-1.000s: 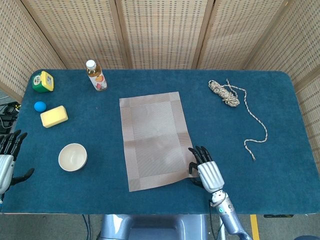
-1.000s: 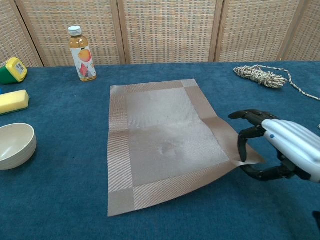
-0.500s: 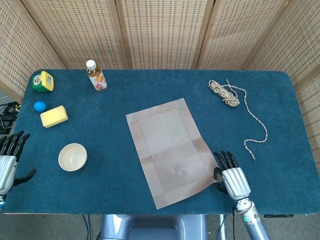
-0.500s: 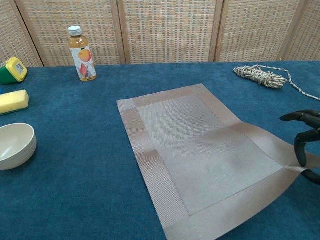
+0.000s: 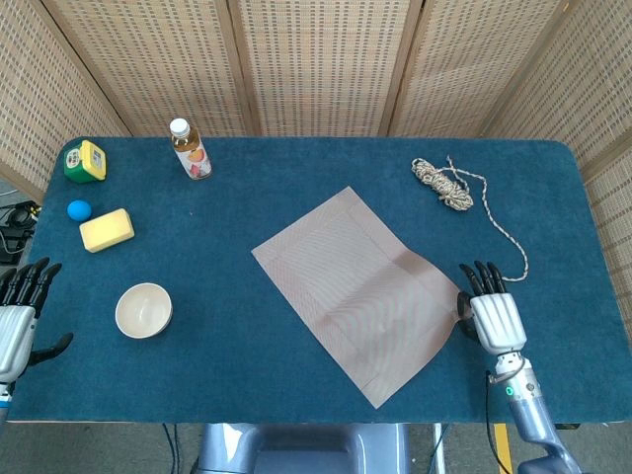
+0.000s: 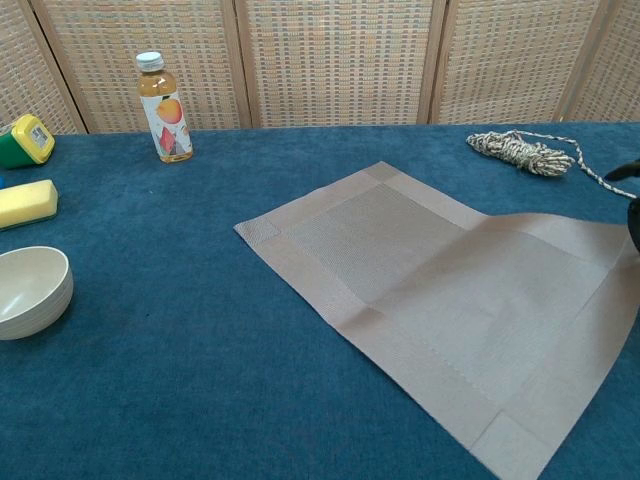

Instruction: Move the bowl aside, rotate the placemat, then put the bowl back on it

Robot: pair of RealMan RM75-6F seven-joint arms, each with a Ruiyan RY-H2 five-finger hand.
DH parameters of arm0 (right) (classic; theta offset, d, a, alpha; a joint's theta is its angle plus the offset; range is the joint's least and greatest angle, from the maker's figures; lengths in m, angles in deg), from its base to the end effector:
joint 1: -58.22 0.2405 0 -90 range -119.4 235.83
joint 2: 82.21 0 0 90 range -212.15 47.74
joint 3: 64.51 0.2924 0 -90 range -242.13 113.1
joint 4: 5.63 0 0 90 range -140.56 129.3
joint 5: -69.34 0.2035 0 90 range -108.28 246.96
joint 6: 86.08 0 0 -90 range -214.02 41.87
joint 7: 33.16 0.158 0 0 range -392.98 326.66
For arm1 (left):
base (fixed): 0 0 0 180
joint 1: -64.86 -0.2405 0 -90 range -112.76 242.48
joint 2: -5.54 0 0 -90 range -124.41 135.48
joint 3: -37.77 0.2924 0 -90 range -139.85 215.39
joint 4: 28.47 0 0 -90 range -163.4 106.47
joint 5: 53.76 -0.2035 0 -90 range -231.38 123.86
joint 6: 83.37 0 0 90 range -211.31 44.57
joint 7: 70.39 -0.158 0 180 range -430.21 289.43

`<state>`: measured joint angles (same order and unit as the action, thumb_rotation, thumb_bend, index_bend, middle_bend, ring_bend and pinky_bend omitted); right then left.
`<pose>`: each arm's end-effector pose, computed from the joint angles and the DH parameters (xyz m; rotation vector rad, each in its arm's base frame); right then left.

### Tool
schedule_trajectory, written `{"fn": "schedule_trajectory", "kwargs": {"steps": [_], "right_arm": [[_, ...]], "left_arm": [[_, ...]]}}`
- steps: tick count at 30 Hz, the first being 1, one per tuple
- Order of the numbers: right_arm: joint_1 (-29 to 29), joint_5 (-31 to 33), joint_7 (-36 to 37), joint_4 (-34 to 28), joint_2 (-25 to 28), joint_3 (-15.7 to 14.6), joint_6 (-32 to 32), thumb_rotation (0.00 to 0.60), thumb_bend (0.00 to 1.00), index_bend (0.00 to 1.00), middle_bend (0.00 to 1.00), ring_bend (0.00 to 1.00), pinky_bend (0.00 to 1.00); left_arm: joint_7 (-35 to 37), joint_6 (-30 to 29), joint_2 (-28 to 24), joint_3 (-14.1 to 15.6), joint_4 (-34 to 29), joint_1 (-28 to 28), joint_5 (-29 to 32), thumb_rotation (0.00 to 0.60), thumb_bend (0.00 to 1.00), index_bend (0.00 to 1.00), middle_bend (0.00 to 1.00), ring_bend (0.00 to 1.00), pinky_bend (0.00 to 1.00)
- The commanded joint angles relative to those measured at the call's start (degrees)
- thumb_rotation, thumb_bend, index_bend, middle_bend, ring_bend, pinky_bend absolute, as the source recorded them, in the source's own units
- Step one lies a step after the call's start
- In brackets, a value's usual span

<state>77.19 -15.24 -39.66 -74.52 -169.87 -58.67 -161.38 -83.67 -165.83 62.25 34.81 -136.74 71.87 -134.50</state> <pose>-0.3233 -0.2951 0.0513 1.5725 -0.7713 0.9026 -0.2997 0.2039 0.1979 -1.4165 -0.8937 -0.8029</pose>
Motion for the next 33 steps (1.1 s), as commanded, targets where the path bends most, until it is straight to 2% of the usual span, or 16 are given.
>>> {"fn": "schedule_trajectory", "kwargs": {"steps": [1,8,20,22,24,26,30,33], "right_arm": [[2.66,1.40,-1.42,2.09,1.00,2.46,2.49,0.600,0.56,0.68,0.20,0.00,0.00],[7.14,4.57,-4.78,5.14,2.42,5.19,8.71,0.600,0.56,0.68,0.20,0.00,0.00],[11.43,3.10,-3.51,15.09,-1.71,5.36,9.60,0.600,0.53,0.64,0.17,0.00,0.00],[11.87,2.90,-3.64,16.10,-2.12,5.40,9.36,0.600,0.51,0.59,0.13,0.00,0.00],[12.13,3.17,-4.76,17.07,-2.48,5.46,9.22,0.600,0.44,0.46,0.04,0.00,0.00],[10.98,4.95,-7.41,16.70,-2.28,5.68,8.93,0.600,0.38,0.33,0.00,0.00,0.00],[8.44,8.00,-9.13,13.34,-1.16,6.49,7.26,0.600,0.30,0.08,0.00,0.00,0.00],[5.50,10.60,-7.63,9.90,0.04,7.48,4.72,0.600,0.29,0.01,0.00,0.00,0.00]], "left_arm": [[-0.08,0.09,0.06,-0.01,0.05,0.06,0.06,0.600,0.23,0.02,0.00,0.00,0.00],[-0.19,0.25,0.21,-0.06,0.19,0.17,0.23,0.600,0.23,0.02,0.00,0.00,0.00],[-1.12,0.60,0.60,0.08,0.09,0.37,0.37,0.600,0.23,0.02,0.00,0.00,0.00],[-1.15,0.68,0.64,0.07,0.13,0.41,0.45,0.600,0.23,0.02,0.00,0.00,0.00],[-1.23,0.92,0.64,0.06,0.18,0.51,0.68,0.600,0.23,0.02,0.00,0.00,0.00],[-1.02,0.99,0.60,-0.04,0.23,0.53,0.97,0.600,0.23,0.02,0.00,0.00,0.00],[-0.76,1.17,0.59,-0.05,0.42,0.59,1.11,0.600,0.23,0.02,0.00,0.00,0.00],[-0.62,1.32,0.68,-0.08,0.51,0.71,1.13,0.600,0.23,0.02,0.00,0.00,0.00]]}}
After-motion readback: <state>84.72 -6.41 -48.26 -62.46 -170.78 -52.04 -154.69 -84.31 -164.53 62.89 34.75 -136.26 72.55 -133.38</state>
